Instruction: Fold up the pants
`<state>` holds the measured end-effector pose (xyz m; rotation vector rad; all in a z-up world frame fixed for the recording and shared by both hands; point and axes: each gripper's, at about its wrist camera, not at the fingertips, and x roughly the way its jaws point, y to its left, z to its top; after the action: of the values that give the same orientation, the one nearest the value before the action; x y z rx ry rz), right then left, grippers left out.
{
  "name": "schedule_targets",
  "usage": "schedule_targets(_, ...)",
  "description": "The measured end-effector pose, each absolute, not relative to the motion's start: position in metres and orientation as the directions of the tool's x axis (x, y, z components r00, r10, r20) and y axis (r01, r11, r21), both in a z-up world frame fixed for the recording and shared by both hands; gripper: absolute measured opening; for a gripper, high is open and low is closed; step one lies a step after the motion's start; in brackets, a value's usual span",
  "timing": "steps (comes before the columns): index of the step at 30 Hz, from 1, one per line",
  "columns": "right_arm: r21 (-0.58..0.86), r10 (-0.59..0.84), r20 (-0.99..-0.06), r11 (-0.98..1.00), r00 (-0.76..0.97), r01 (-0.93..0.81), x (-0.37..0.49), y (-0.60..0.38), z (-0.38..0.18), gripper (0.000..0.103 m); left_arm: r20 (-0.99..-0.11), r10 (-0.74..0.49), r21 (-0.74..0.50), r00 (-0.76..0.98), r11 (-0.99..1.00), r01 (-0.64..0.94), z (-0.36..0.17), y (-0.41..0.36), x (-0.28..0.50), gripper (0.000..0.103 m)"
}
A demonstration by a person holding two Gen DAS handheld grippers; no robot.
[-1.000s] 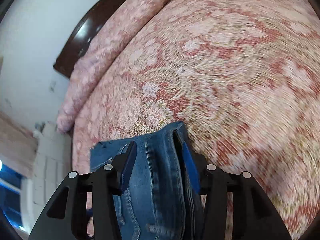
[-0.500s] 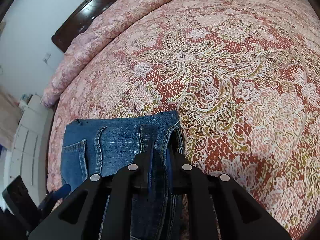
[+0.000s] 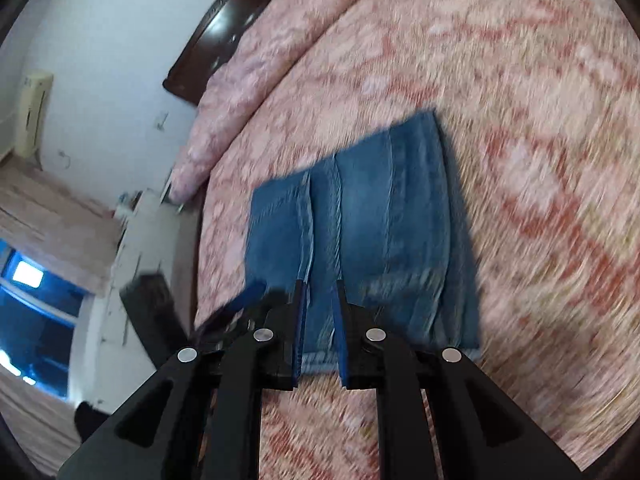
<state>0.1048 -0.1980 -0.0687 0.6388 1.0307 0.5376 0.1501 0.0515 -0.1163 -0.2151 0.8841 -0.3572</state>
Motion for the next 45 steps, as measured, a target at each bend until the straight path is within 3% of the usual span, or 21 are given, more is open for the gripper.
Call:
schedule_targets(4,0.689,0.656,-0.655,0.722,0.376,-0.059,0.100,-0.200,-0.105,0.011,-0.714,-0.392,-0.332,0.581,0.919,0.212,-0.116,0.052,0.150,0.101)
schedule_targets(5,0.694,0.662,-0.648,0.717,0.376,-0.065,0.100,-0.200,-0.112,0.000,-0.713,-0.392,-0.335,0.581,0.919,0.209,-0.116,0.053,0.150,0.101)
schedule_targets(18,0.690,0.646,-0.667,0.723,0.372,-0.018,0.096,-0.205,-0.096,0.000,-0.719,-0.375,-0.310,0.586,0.927,0.213,-0.116,0.051,0.148,0.101)
schedule_targets(26,0.725,0.615,-0.652,0.676,0.444,0.129,0.085,-0.256,-0.113,0.000,-0.713,-0.391,-0.343,0.583,0.919,0.197,-0.112,0.056,0.143,0.101)
schedule_targets(28,0.744,0.626,-0.643,0.647,0.440,0.166,0.086,-0.263,-0.120,0.008,-0.721,-0.378,-0.323,0.581,0.925,0.201,-0.113,0.053,0.143,0.101)
schedule_targets(30,0.761,0.643,-0.626,0.627,0.441,0.166,0.090,-0.258,-0.123,0.036,-0.728,-0.365,-0.304,0.580,0.931,0.203,-0.113,0.051,0.143,0.101)
schedule_targets(32,0.766,0.647,-0.617,0.624,0.448,0.154,0.093,-0.255,-0.120,0.044,-0.730,-0.363,-0.300,0.579,0.932,0.205,-0.113,0.050,0.143,0.101)
schedule_targets(36,0.803,0.644,-0.553,0.582,0.529,0.130,0.102,-0.262,-0.106,0.045,-0.731,-0.367,-0.299,0.575,0.930,0.213,-0.113,0.050,0.142,0.101)
schedule_targets(40,0.772,0.614,-0.572,0.628,0.544,0.103,0.134,-0.271,-0.098,0.045,-0.733,-0.359,-0.290,0.577,0.933,0.212,-0.114,0.049,0.142,0.101)
schedule_targets(45,0.735,0.639,-0.640,0.672,0.427,0.097,0.172,-0.259,-0.124,0.048,-0.728,-0.363,-0.299,0.581,0.931,0.207,-0.114,0.049,0.142,0.101)
